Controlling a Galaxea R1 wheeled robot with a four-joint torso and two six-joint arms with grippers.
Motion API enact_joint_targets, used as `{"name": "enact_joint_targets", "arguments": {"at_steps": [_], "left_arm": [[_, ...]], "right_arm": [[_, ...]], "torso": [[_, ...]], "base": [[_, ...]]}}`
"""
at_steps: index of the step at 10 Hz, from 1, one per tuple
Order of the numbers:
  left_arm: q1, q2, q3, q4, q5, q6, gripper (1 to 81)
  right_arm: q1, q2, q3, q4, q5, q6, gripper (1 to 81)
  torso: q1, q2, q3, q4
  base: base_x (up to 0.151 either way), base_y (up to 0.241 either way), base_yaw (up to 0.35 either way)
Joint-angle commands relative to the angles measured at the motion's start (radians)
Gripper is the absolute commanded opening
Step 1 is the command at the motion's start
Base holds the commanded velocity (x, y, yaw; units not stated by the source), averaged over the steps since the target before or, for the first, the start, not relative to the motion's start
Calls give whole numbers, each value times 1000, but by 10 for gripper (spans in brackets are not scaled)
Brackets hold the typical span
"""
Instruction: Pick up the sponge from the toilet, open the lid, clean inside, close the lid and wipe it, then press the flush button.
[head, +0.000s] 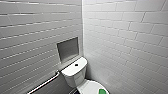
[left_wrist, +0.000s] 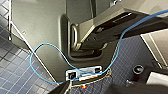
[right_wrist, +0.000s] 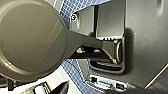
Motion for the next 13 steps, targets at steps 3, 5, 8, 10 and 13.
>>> {"name": "enact_joint_targets", "arguments": {"at_steps": [3, 5, 8, 10, 13], "left_arm": [[16, 46, -79, 23, 55, 6, 811], [27, 73, -114, 25, 42, 6, 811], [33, 83, -115, 26, 42, 6, 811], [38, 90, -117, 26, 42, 6, 811], [59, 127, -189, 21, 42, 5, 811]], "right_arm": [[177, -250, 268, 18, -55, 71, 811], [241, -298, 323, 16, -60, 99, 811], [313, -325, 343, 18, -63, 137, 811], [367, -336, 328, 19, -73, 189, 811], [486, -313, 265, 21, -145, 233, 811]], "torso": [[91, -142, -121, 0], [134, -211, -136, 0], [196, -306, -134, 0], [241, -378, -137, 0], [311, -489, -137, 0]], "base": [[0, 0, 0], [0, 0, 0], [0, 0, 0], [0, 0, 0], [0, 0, 0]]}}
